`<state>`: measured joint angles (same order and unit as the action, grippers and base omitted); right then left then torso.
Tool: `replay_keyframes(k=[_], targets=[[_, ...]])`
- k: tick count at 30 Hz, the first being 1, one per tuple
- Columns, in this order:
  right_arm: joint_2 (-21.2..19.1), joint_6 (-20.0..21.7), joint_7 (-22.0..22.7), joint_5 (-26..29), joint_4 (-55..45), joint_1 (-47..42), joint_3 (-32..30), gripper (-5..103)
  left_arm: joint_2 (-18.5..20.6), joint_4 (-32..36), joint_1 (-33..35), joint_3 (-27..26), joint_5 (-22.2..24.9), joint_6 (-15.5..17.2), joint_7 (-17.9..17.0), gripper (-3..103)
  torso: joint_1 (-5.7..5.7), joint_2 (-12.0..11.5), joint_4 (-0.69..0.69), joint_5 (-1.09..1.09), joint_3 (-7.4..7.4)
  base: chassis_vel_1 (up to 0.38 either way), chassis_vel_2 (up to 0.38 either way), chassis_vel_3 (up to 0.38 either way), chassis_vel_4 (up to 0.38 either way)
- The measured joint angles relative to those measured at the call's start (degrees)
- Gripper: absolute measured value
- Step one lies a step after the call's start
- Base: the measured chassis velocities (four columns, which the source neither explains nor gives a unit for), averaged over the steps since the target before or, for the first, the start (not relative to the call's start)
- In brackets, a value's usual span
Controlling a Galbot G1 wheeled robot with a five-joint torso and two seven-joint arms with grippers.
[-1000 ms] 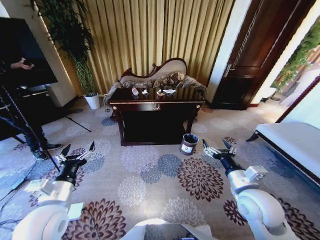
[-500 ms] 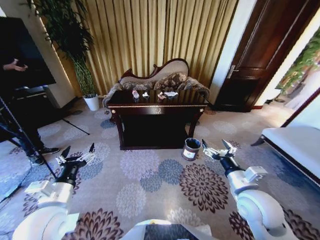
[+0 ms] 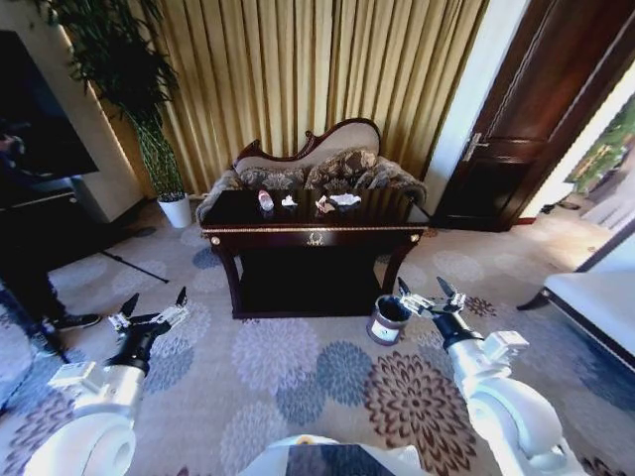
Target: Move to the front of the table and place the trash on the table into the trash bin.
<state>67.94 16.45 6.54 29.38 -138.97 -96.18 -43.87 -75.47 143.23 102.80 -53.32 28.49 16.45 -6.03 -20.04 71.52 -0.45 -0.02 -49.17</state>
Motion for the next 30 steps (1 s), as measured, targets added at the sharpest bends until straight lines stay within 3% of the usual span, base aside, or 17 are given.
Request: replay_keyframes(k=[7, 19, 26, 30], targets=[[0.07, -0.02, 0.00, -0.19, -0.01, -0.14, 0.12, 100, -0.13, 0.02, 0.21, 0.05, -0.05, -0.06, 0.04, 100, 0.01, 0.01, 0.02, 0.06, 0.00, -0.336, 0.331, 0.355, -0.299], [0.30, -0.41, 0.11, -1.35, 0.04, -0.40, 1.34, 100, -0.40, 0.01, 0.53, 0.22, -0.09, -0.14, 0.11, 100, -0.04, -0.02, 0.02, -0.03, -0.02, -0.339, 0.346, 0.329, -0.350], [0.11, -0.18, 1.60, 0.52, 0.87, 0.82, 2.93, 100, -0.42, 0.01, 1.36, -0.59, -0.09, -0.60, 0.18, 100, -0.07, -0.04, 0.02, 0.00, -0.03, -0.119, 0.122, 0.077, -0.091], [-2.25, 1.74, 4.09, 3.78, 2.77, 4.34, 4.51, 100, -0.30, 0.01, 2.35, -2.53, 0.06, -1.41, 0.97, 100, 0.11, 0.06, 0.04, 0.00, 0.04, 0.028, -0.029, -0.021, 0.035]])
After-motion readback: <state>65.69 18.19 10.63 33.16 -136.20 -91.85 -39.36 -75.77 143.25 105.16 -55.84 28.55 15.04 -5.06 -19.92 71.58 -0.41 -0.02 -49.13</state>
